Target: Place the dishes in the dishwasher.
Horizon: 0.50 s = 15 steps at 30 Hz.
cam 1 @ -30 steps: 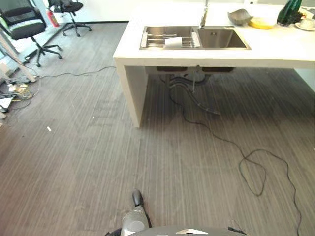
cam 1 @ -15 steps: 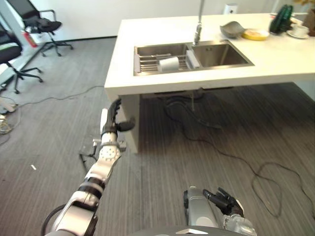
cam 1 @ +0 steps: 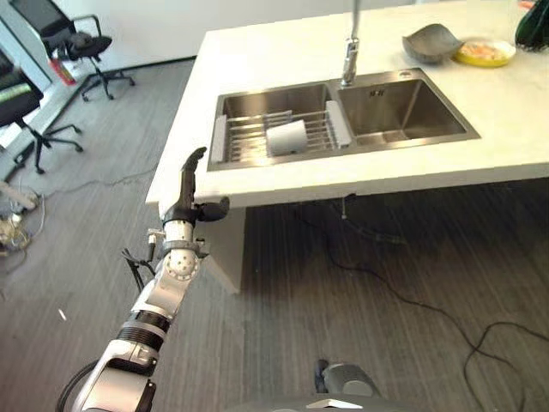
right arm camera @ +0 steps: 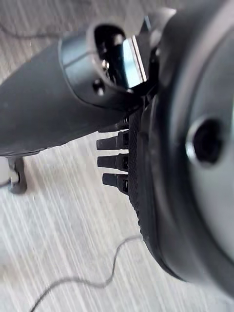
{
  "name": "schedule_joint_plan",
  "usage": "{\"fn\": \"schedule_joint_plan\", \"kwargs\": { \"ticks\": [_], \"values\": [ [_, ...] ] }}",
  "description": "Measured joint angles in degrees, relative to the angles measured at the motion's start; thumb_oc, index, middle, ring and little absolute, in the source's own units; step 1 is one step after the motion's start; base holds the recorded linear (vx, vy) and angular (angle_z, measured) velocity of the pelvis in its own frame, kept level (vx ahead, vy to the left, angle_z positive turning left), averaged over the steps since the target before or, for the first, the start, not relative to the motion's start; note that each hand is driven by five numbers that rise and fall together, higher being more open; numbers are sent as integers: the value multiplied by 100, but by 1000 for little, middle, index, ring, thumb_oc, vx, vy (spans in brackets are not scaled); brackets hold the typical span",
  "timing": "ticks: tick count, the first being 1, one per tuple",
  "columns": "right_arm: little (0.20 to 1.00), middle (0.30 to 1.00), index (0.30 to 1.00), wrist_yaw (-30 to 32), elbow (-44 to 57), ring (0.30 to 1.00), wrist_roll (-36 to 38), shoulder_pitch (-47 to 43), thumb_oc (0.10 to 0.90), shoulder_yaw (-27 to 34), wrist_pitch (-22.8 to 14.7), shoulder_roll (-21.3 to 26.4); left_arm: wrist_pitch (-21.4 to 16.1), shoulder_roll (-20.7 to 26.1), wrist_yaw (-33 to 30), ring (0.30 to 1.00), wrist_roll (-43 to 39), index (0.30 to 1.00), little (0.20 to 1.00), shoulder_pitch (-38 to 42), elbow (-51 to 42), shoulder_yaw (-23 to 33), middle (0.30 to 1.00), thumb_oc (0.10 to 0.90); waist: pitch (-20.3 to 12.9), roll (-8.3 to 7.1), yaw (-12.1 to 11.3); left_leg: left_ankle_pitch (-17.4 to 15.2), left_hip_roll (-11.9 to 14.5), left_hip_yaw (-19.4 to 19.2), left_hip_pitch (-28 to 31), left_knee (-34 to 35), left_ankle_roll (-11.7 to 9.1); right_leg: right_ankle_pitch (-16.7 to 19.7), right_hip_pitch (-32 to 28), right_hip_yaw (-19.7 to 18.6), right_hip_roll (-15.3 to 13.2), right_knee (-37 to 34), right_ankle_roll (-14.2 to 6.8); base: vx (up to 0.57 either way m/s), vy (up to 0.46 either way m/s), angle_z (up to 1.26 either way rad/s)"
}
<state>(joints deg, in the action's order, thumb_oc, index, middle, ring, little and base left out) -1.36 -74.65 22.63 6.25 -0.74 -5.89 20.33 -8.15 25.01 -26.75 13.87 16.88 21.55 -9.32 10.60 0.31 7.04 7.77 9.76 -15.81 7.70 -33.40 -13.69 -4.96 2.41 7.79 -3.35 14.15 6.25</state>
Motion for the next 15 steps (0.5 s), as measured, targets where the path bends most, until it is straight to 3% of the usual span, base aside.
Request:
{"fn": "schedule_joint_plan", "kwargs": {
  "ticks": [1, 2, 3, 5, 7, 9, 10, 11, 12, 13, 14, 15],
  "values": [
    [900, 900, 900, 0, 0, 900, 0, 0, 800, 0, 0, 0, 0, 0, 0, 900, 0, 900, 900, 0, 0, 0, 900, 800, 0, 0, 0, 0, 0, 0, 0, 0, 0, 0, 0, 0, 0, 0, 0, 36, -60, -9],
    [900, 900, 900, -8, 4, 900, 6, -168, 800, -46, -94, 11, -24, -10, 21, 900, 37, 900, 900, 17, -9, -6, 900, 800, 13, 2, 42, -162, 209, -65, -380, -595, -95, 110, -306, 58, 63, -382, -44, 151, -147, -5],
    [900, 900, 900, 13, 53, 900, 6, -410, 800, -118, -122, 2, -21, 5, 97, 900, 40, 900, 900, 40, -9, -4, 900, 800, 45, -62, 38, -439, 157, -16, -475, -189, -51, 173, -565, 90, 65, -572, -126, 155, -144, 3],
    [900, 900, 900, -51, 153, 900, -4, -707, 800, -316, -118, 38, -14, 3, 144, 900, 55, 900, 900, 90, -601, -43, 900, 800, 109, -246, -43, -345, 35, 209, -1138, -82, 23, 92, -781, 124, 121, -869, 43, 62, -41, -8],
    [900, 900, 900, -55, 147, 900, -3, -849, 800, -333, -176, 52, -74, 17, 144, 900, 122, 900, 900, 94, -780, -76, 900, 800, 126, -250, -108, -308, -17, 217, -1316, 184, 78, 125, -898, 130, 162, -982, 67, 162, 34, -7],
    [900, 900, 900, -60, 146, 900, 1, -909, 800, -331, -200, 16, -62, 39, 182, 900, 225, 900, 900, 95, -763, -136, 900, 800, 134, -285, -58, -82, -259, 90, -1103, 939, 422, 48, -1267, 93, 236, -963, -76, 378, 72, 13],
    [900, 900, 900, -108, 139, 900, 0, -779, 800, -373, -220, 0, 20, 290, 263, 900, 421, 900, 900, 146, -889, -268, 900, 800, -8, -322, -11, -500, -539, -130, -879, 1704, 667, 88, -1702, -213, 269, -1490, -121, 82, 9, -23],
    [900, 900, 900, -139, -118, 900, 7, -789, 800, -251, -230, 0, -4, 380, 218, 900, 530, 900, 900, 158, -998, -268, 900, 800, -104, -205, -91, -515, -859, -10, -464, 3085, 1000, 73, -1701, -270, 371, -1513, -123, 49, 8, -31],
    [900, 900, 900, -94, -120, 900, 45, -731, 800, -251, -220, 2, -19, 420, 214, 900, 630, 900, 900, 286, -1017, -270, 900, 800, -168, -42, -87, -320, -1014, -78, -454, 3307, 1329, 68, -1760, -251, 503, -1525, -132, 73, 30, -40],
    [900, 900, 900, -100, -124, 900, 83, -646, 800, -271, -156, -4, -20, 401, 211, 900, 690, 900, 900, 331, -1009, -287, 900, 800, -283, 148, -44, -46, -1043, -163, -434, 3338, 1702, -4, -1761, -245, 682, -1413, -250, 100, 57, 7],
    [900, 900, 900, -139, -116, 900, 103, -428, 800, -285, -135, -86, -6, 375, 237, 900, 711, 900, 900, 384, -995, -348, 900, 800, -304, 181, 62, -174, -970, -202, -233, 3497, 1829, -138, -1688, -230, 770, -1052, -472, 123, 66, 15],
    [900, 900, 900, -203, -102, 900, 106, -273, 800, -291, -140, -173, -2, 366, 282, 900, 712, 900, 900, 416, -1002, -445, 900, 800, -319, 343, 70, -303, -760, -173, 1, 3828, 2037, -508, -1316, -171, 855, -289, -711, 72, 54, 0]
  ]
}}
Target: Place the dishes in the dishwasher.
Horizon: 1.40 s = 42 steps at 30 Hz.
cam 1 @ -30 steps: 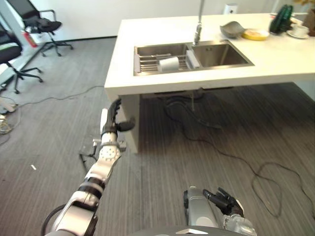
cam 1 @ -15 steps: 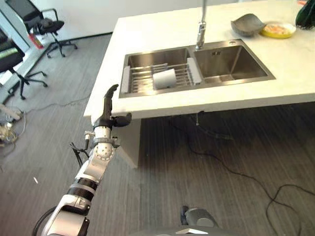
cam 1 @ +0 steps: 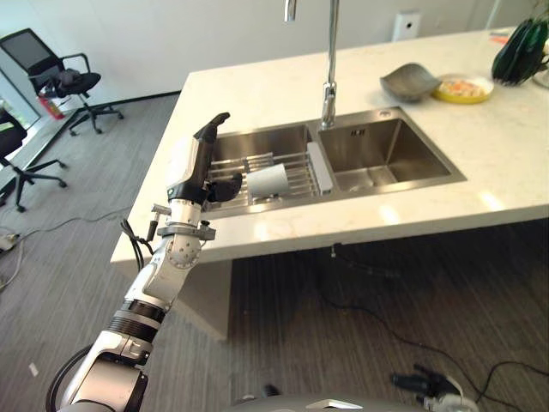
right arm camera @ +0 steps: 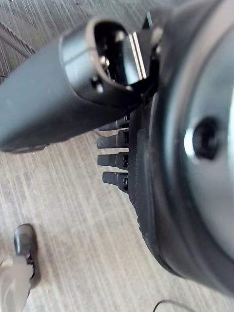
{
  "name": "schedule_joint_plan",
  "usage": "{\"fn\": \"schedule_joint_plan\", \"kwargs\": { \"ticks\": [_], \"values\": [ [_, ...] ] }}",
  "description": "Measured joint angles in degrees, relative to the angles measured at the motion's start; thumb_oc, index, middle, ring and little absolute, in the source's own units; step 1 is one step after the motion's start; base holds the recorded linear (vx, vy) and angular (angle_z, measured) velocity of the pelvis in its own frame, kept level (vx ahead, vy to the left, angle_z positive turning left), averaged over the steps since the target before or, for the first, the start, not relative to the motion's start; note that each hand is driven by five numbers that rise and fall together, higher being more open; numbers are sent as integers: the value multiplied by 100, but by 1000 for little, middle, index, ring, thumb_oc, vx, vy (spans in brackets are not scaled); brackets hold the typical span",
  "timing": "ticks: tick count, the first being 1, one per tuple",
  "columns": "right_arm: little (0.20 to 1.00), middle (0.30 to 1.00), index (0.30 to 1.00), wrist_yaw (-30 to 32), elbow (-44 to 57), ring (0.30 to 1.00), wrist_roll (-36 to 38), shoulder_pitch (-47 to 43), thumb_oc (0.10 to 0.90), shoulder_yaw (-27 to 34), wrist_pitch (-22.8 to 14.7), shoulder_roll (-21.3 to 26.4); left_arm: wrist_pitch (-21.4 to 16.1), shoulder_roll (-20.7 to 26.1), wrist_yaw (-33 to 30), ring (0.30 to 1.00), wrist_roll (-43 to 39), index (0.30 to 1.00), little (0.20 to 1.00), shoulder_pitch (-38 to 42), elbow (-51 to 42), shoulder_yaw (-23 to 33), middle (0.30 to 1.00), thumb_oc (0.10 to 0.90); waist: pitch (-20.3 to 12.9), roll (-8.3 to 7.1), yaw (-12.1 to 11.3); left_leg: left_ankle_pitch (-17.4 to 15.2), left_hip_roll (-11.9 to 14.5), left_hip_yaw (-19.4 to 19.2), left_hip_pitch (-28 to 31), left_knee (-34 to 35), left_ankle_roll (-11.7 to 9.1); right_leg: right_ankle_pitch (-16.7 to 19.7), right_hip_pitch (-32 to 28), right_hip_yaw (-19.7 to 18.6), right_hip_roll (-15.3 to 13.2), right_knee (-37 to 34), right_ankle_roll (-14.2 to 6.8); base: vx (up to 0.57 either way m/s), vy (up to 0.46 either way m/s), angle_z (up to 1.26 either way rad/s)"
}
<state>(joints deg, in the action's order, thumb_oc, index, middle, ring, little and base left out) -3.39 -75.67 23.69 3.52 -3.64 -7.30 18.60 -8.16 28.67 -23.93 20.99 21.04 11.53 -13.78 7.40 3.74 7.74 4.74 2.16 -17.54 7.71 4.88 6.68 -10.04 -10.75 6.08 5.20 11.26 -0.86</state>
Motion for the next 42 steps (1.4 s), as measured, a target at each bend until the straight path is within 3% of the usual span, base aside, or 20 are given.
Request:
{"fn": "schedule_joint_plan", "kwargs": {
  "ticks": [1, 2, 3, 4, 8, 11, 12, 13, 14, 15, 16, 20, 23, 30, 32, 40, 42],
  "values": [
    [900, 900, 900, -23, -7, 900, 1, 97, 800, -10, 11, -63, -6, 32, 16, 900, 5, 900, 900, 9, -3, -40, 900, 800, -15, 32, -23, -50, 33, 47, 32, 87, -62, -222, 197, 115, -97, 308, -23, 40, 24, -17],
    [900, 900, 900, -61, 88, 900, -13, 222, 800, -144, 47, -151, -5, 49, 57, 900, 23, 900, 900, 15, -5, -55, 900, 800, -64, -73, -21, -37, -2, 41, 61, 81, -108, -346, 420, 104, -473, 265, -40, 18, 14, -17],
    [900, 900, 900, -124, 150, 900, -71, 315, 800, -255, 63, -165, -4, 62, 105, 900, 50, 900, 900, 16, -6, -53, 900, 800, -82, -107, -13, -53, -50, 17, 12, 68, -283, -151, 616, 107, -760, 136, -274, 27, 33, -1],
    [900, 900, 900, -186, 157, 900, -122, 388, 800, -270, 119, -190, 2, 64, 193, 900, 112, 900, 900, 8, -1, -62, 900, 800, -81, -104, 25, -37, -33, 31, 11, 59, -413, -10, 723, 203, -881, 173, -343, 25, 54, 5],
    [900, 900, 900, -215, 25, 900, -231, 493, 800, -231, 214, -225, 4, 24, 440, 900, 150, 900, 900, 11, -6, -124, 900, 800, -57, -115, 22, -12, -20, 48, 76, 57, -462, 186, 482, 217, -844, -137, -222, -11, 66, -6],
    [900, 900, 900, -226, 23, 900, -335, 290, 800, -220, 205, -196, 11, 19, 696, 900, 75, 900, 900, 82, -7, -154, 900, 800, 46, -203, 85, -188, -47, -64, 79, 51, -641, 3, 909, 55, -876, 732, -402, -21, 58, -18],
    [900, 900, 900, -229, 84, 900, -334, 182, 800, -207, 171, -225, 22, 22, 735, 900, 70, 900, 900, 179, -8, -177, 900, 800, 212, -259, 94, -304, -4, -14, 32, -96, -621, -40, 1390, -80, -948, 1773, -525, 51, -52, 12],
    [900, 900, 900, -232, 270, 900, -330, 188, 800, -215, 196, -257, 23, 31, 775, 900, 74, 900, 900, 229, -20, -237, 900, 800, 273, -305, 126, -313, -13, 97, 26, -68, -653, -140, 1808, -383, -980, 2375, -764, 40, -40, 50],
    [900, 900, 900, -241, 344, 900, -328, 281, 800, -339, 205, -305, 43, 35, 833, 900, 75, 900, 900, 266, -88, -364, 900, 800, 208, -390, 149, -299, -67, 115, 14, 80, -675, -180, 1774, -598, -1012, 1602, -791, 5, -47, 45],
    [900, 900, 900, -250, 338, 900, -334, 288, 800, -480, 244, -374, 43, 160, 852, 900, 74, 900, 900, 288, -263, -374, 900, 800, 176, -583, 68, -238, -186, 66, -61, 73, -694, 38, 1802, -602, -1210, 895, -650, 3, -50, 39],
    [900, 900, 900, -271, 343, 900, -338, 273, 800, -476, 247, -389, 67, 191, 827, 900, 72, 900, 900, 281, -296, -362, 900, 800, 203, -548, 8, -205, -155, 95, -57, 73, -689, 300, 1750, -563, -1209, 710, -556, 20, -80, 15],
    [900, 900, 900, -279, 235, 900, -349, 283, 800, -472, 286, -181, 129, 289, 840, 900, 50, 900, 900, 280, -247, -323, 900, 800, 99, -272, -129, -170, 67, -120, -63, 62, -843, 665, 1453, -438, -1059, -22, -518, 58, -54, -8],
    [900, 900, 900, -285, 235, 900, -348, 309, 800, -384, 271, -54, 126, 499, 1008, 900, 140, 900, 900, 283, -283, -294, 900, 800, -1, -142, -76, -182, 229, -184, 167, 41, -885, 1151, 771, -348, -858, -970, -321, 65, -32, -17],
    [900, 900, 900, -294, 682, 900, -345, 424, 800, -408, 276, 13, 105, 250, 1256, 900, 231, 900, 900, 289, -253, -476, 900, 800, -121, -69, 74, -180, 263, -83, 327, 42, -901, 1281, 318, -271, -796, -1531, -253, 16, -28, 6],
    [900, 900, 900, -344, 1088, 900, -348, 480, 800, -572, 187, 34, 129, 332, 1333, 900, 538, 900, 900, 512, -179, -832, 900, 800, -163, -27, 112, -234, 318, -87, 320, 43, -981, 1364, 262, -273, -744, -1684, -234, -8, -16, -1],
    [900, 900, 900, -385, 1106, 900, -459, 523, 800, -660, 206, 62, 160, 319, 1574, 900, 818, 900, 900, 771, 22, -1132, 900, 800, -194, -5, 220, -264, 348, -114, 293, 67, -1025, 1376, 331, -294, -718, -1653, -241, -8, -11, -1],
    [900, 900, 900, -404, 1312, 900, -460, 701, 800, -761, 215, 149, 274, 213, 1563, 900, 1030, 900, 900, 1516, 949, -1697, 900, 800, -221, 5, 190, -243, 331, -100, 208, 45, -1008, 1373, 424, -271, -730, -1598, -241, -5, -14, 0]
  ]
}}
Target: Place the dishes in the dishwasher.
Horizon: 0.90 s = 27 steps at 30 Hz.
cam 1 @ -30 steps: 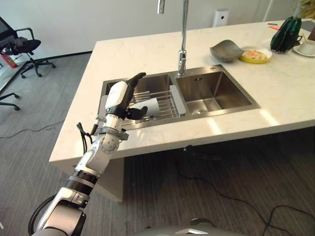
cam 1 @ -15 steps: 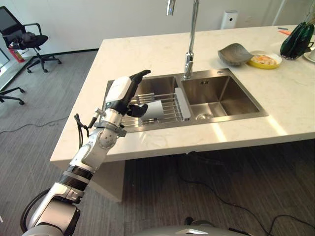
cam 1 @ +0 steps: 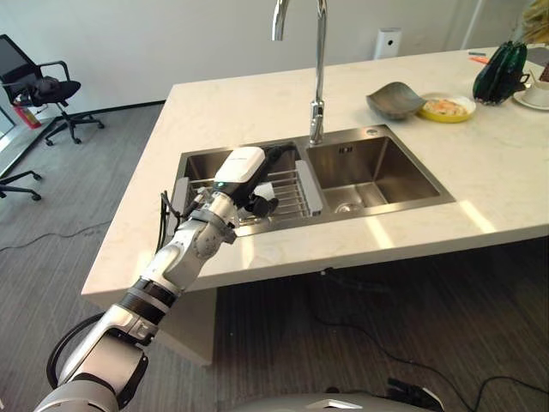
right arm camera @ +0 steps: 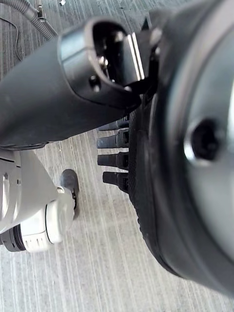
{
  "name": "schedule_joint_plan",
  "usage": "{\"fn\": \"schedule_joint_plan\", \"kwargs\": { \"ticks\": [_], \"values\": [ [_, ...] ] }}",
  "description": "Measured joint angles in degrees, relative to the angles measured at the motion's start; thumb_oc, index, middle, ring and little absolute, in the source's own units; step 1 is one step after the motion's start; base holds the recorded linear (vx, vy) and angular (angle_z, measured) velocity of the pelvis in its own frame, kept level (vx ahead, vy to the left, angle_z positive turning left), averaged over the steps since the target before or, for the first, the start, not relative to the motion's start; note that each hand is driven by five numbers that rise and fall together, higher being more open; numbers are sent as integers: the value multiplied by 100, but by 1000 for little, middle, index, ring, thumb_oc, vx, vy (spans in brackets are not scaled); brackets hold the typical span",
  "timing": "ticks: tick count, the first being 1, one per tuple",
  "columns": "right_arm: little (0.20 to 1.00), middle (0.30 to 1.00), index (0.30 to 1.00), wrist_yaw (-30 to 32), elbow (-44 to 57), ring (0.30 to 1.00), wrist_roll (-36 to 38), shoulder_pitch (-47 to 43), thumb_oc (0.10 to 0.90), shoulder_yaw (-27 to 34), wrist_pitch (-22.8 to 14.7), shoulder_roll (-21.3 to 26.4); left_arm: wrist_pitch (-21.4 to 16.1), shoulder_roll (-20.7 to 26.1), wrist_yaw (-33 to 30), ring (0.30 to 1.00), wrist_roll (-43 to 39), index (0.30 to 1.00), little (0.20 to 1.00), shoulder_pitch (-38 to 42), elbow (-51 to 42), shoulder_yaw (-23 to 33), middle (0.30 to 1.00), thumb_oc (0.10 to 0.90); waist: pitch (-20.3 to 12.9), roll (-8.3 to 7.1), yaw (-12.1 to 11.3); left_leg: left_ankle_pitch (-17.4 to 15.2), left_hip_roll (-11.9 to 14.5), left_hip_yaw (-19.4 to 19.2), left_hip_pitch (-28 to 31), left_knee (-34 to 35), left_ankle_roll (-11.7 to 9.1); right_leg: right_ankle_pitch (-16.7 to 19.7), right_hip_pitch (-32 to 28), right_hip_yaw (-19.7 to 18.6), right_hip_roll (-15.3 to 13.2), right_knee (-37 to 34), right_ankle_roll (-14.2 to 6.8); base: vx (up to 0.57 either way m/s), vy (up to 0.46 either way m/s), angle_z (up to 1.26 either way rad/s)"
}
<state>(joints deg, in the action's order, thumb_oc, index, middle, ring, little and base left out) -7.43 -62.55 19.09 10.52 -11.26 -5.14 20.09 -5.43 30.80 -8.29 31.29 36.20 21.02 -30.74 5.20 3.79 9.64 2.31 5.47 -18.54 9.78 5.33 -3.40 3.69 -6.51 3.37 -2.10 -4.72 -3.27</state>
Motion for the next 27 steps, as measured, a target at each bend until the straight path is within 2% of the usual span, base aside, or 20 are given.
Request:
{"fn": "schedule_joint_plan", "kwargs": {
  "ticks": [1, 5, 6, 7, 9, 11, 14, 17, 19, 27],
  "values": [
    [900, 900, 900, -78, 28, 900, -6, -71, 800, -7, 15, 28, 201, -74, 134, 900, 124, 900, 900, 352, 625, -220, 900, 800, -7, 7, 32, 13, -4, -54, -16, 3, 5, 9, 71, -52, -15, 45, -10, 2, -5, -8],
    [900, 900, 900, -73, 278, 900, 4, -9, 800, -5, 4, -15, 372, -140, 210, 900, 259, 900, 900, 339, 773, -219, 900, 800, -12, 19, 211, 15, 4, -156, -53, -1, 1, 39, 146, -126, 1, 46, -15, 2, 4, -22],
    [900, 900, 900, 27, -194, 900, 1, -208, 800, -156, 39, -69, 349, -530, 49, 900, 228, 900, 900, 680, 1801, -460, 900, 800, -45, 13, 253, 13, -11, -248, 33, -2, 0, 41, 131, -215, 12, 46, -18, -1, -1, -26],
    [900, 900, 900, 53, -298, 900, -2, -356, 800, -172, 63, -88, 493, -619, 110, 900, 208, 900, 900, 751, 2163, -490, 900, 800, -58, 42, 295, 1, 9, -313, 41, -1, -6, 43, 160, -272, 16, 47, -19, -1, -1, -32],
    [900, 900, 900, 59, -284, 900, 0, -433, 800, -169, 33, -108, 624, -630, 132, 900, 181, 900, 900, 747, 2320, -489, 900, 800, -40, 89, 379, -10, 17, -363, 27, 1, -15, 61, 183, -325, 29, 48, -21, -12, -4, -19],
    [900, 900, 900, 72, -372, 900, 1, -356, 800, -163, 52, -131, 594, -637, 127, 900, 183, 900, 900, 793, 2418, -497, 900, 800, -42, 91, 418, -10, 13, -390, 37, -3, -17, 70, 199, -349, 55, 44, -10, -21, -11, -8],
    [900, 900, 900, 115, -485, 900, 4, -413, 800, -126, 75, -137, 706, -729, 99, 900, 140, 900, 900, 1215, 3516, -664, 900, 800, -39, 143, 481, -13, 34, -460, 50, -3, -22, 70, 241, -426, 67, 77, -10, -17, -8, -13],
    [900, 900, 900, 138, -489, 900, 6, -393, 800, -125, 93, -137, 854, -728, 117, 900, 76, 900, 900, 1261, 3822, -661, 900, 800, -39, 174, 511, -22, 39, -531, 51, -2, -32, 69, 294, -490, 81, 121, -9, -25, -9, -13],
    [900, 900, 900, 137, -578, 900, 12, -473, 800, -134, 123, -147, 815, -742, 67, 900, 21, 900, 900, 1364, 4489, -681, 900, 800, -28, 186, 522, -21, 32, -675, 53, -3, -32, 68, 415, -636, 113, 220, -9, -19, -2, -26],
    [900, 900, 900, 142, -583, 900, 29, -517, 800, -241, 173, -151, 924, -741, 114, 900, -267, 900, 900, 1388, 4596, -672, 900, 800, -8, 169, 514, -24, 57, -794, 58, -2, -35, 46, 553, -744, 139, 393, 18, -15, 4, -10]
  ]
}}
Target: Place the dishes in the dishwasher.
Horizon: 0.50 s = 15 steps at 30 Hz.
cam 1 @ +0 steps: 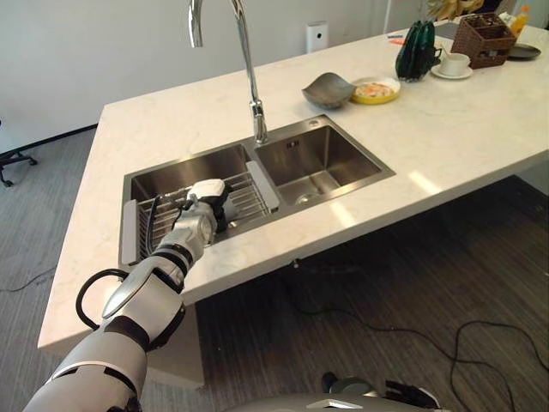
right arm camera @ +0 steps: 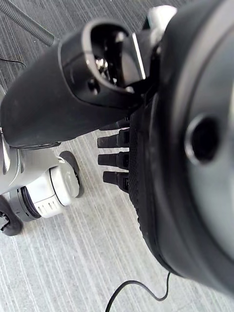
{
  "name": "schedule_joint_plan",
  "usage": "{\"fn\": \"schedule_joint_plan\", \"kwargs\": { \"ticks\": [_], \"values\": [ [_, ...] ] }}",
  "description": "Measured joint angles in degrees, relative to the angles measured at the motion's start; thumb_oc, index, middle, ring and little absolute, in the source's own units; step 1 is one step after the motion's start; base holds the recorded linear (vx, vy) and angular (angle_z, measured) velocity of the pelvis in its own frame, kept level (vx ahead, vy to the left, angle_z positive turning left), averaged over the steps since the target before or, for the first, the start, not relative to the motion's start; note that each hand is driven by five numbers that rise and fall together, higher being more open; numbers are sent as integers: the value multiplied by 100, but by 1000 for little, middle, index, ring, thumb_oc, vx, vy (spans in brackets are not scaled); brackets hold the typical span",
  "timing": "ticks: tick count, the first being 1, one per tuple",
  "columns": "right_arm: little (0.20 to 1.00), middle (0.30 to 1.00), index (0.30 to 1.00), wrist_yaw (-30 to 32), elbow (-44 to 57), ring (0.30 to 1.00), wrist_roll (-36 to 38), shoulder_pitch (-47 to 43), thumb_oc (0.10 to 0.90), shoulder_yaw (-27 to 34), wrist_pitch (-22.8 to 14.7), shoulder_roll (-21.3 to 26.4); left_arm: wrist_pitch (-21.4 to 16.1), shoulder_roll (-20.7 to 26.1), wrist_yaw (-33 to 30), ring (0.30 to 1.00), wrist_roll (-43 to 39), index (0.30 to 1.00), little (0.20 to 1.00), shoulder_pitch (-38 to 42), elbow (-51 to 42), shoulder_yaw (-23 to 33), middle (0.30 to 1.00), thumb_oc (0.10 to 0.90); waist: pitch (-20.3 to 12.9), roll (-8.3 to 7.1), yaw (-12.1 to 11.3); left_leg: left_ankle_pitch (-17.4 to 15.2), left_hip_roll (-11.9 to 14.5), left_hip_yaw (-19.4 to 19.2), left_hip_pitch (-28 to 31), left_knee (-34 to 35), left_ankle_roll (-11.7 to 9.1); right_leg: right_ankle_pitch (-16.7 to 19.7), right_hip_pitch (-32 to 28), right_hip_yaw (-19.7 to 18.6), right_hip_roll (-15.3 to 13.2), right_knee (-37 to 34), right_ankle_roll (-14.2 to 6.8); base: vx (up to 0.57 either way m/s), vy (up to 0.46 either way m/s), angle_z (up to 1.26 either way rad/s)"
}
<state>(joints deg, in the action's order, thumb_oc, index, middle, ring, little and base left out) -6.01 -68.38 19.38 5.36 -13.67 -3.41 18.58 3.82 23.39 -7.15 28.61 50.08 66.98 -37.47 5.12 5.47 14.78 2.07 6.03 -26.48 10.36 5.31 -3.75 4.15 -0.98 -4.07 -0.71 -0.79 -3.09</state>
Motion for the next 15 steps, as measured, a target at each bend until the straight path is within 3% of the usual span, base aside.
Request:
{"fn": "schedule_joint_plan", "kwargs": {
  "ticks": [15],
  "values": [
    [900, 900, 900, 36, -47, 900, 59, -97, 800, -113, 78, -35, 62, -94, -22, 900, -1374, 900, 900, 1, 534, 678, 900, 800, 20, -46, -57, 0, 0, 3, 17, -1, 0, -2, -16, 10, 19, 5, 4, 0, 0, 0]
  ]
}}
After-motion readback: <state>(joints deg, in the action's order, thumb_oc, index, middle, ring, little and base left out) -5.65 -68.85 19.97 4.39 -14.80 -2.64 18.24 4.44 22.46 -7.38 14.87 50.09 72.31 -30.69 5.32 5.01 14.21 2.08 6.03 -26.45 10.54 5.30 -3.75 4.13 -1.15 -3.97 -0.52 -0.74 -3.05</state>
